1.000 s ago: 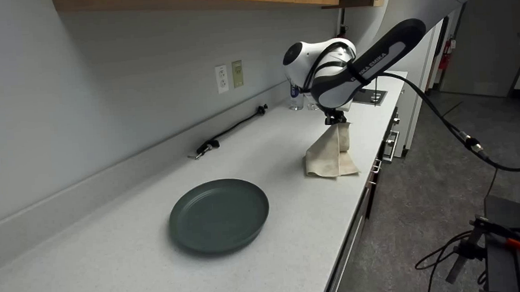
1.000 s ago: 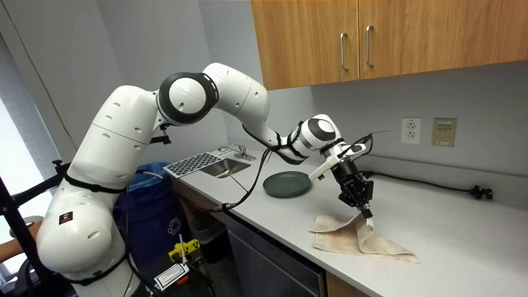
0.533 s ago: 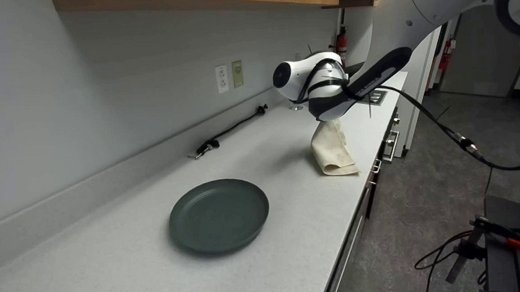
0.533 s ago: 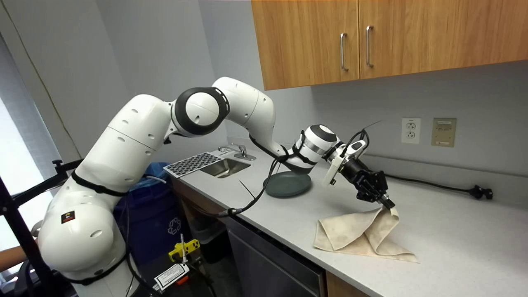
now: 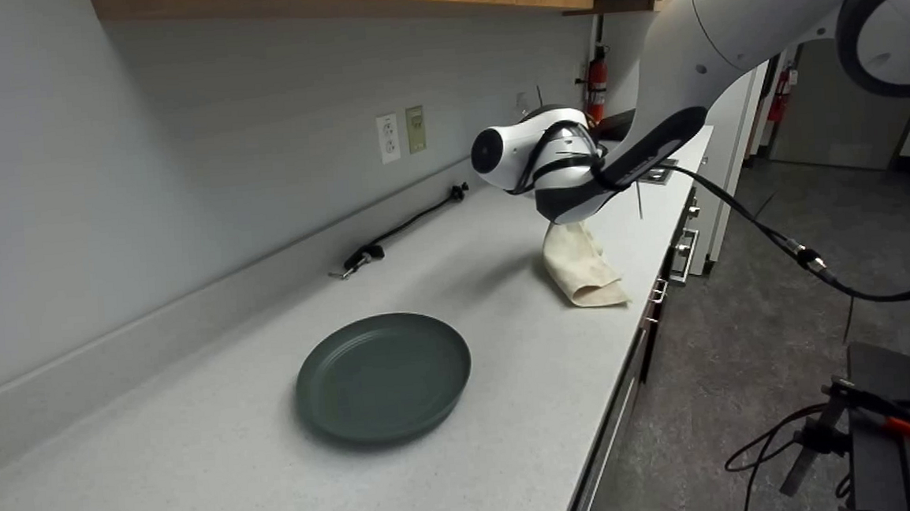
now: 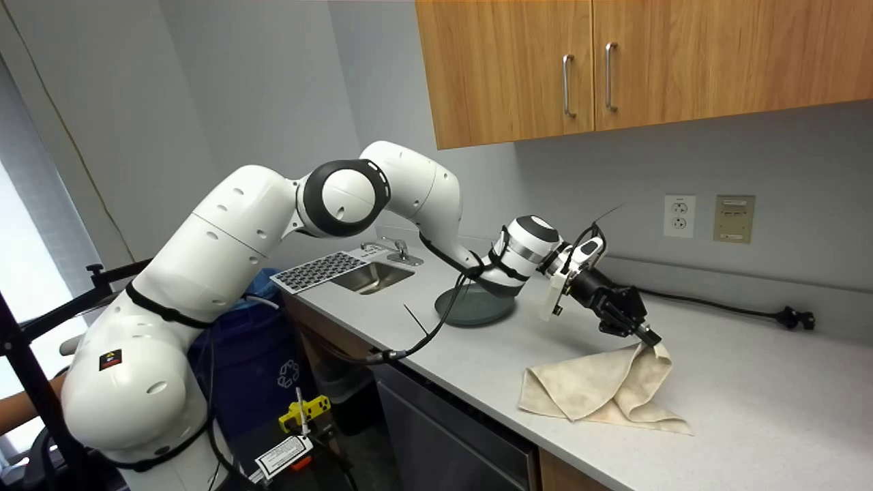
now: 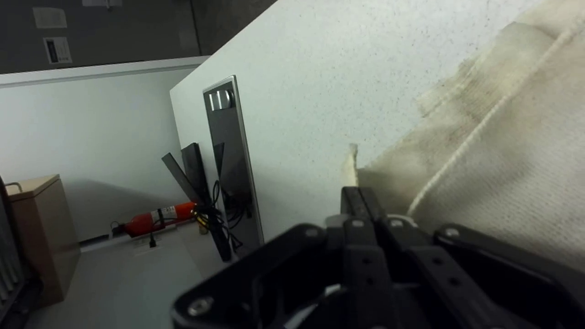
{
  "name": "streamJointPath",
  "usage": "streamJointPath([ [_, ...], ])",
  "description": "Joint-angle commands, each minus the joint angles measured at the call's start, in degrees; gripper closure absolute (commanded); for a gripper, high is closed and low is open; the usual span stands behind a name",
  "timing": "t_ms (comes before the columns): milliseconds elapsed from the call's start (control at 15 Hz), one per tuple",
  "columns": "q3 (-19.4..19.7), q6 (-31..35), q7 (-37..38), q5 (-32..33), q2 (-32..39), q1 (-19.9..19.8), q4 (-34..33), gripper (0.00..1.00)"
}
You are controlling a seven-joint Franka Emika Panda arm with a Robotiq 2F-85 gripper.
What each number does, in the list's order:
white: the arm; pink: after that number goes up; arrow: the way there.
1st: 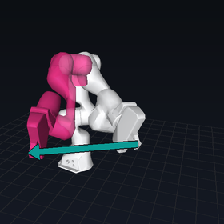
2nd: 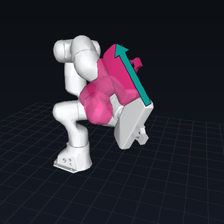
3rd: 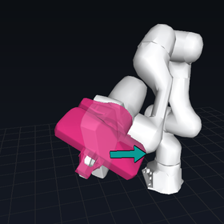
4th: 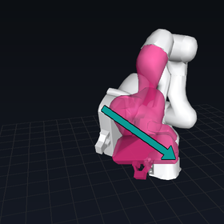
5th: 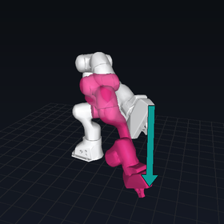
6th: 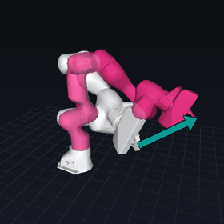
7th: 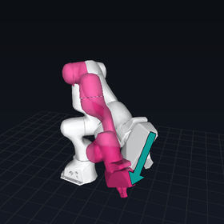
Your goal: Unfold the cloth on the countertop
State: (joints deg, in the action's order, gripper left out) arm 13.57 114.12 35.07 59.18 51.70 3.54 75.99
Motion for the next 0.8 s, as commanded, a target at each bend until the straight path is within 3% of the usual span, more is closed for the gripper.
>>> streamJointPath([
  [0,-2.28,3.88,0.85,-1.55,1.88,-2.62,-3.02,1.0],
  [200,-3.34,9.88,1.71,-3.39,2.32,-4.12,-3.2,1.0],
  [267,-5.2,6.77,-1.03,-6.81,3.23,-2.66,-8.2,1.0],
  [733,-7.06,9.46,-4.43,-16.57,5.41,0.54,-16.1,1.0],
])
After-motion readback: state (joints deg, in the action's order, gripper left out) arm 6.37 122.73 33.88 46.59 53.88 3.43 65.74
